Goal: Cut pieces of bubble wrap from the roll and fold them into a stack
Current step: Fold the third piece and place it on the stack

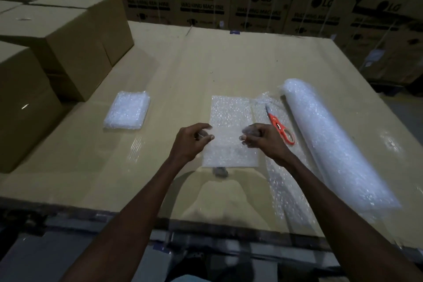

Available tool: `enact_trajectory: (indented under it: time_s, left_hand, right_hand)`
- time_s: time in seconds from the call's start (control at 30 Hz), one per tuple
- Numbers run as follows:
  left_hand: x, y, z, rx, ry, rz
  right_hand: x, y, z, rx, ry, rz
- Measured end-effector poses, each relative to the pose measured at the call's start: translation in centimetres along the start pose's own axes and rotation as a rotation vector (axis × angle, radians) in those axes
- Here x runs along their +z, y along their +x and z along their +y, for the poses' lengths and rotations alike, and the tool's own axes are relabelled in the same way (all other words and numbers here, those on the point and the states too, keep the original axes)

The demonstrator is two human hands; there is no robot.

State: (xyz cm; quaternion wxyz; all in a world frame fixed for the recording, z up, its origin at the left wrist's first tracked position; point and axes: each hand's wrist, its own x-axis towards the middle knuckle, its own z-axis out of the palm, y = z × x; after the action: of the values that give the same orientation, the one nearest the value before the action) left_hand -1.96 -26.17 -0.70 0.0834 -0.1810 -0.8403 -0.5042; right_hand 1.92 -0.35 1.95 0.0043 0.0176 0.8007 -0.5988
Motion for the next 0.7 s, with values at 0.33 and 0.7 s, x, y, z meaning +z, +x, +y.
enact_trajectory:
  time_s: [0.33,0.7]
  left_hand:
    - [2.7,11.9,-4.7,-0.138,0.132,-0.011]
    - [8.0,13.9,-8.4,0.078,0.536,-0.427]
  right_hand:
    - [-0.2,13.2,2.1,0.167,0.09,0.253]
    - [-0.7,22.3,6.5,0.228,-0.072,0.354]
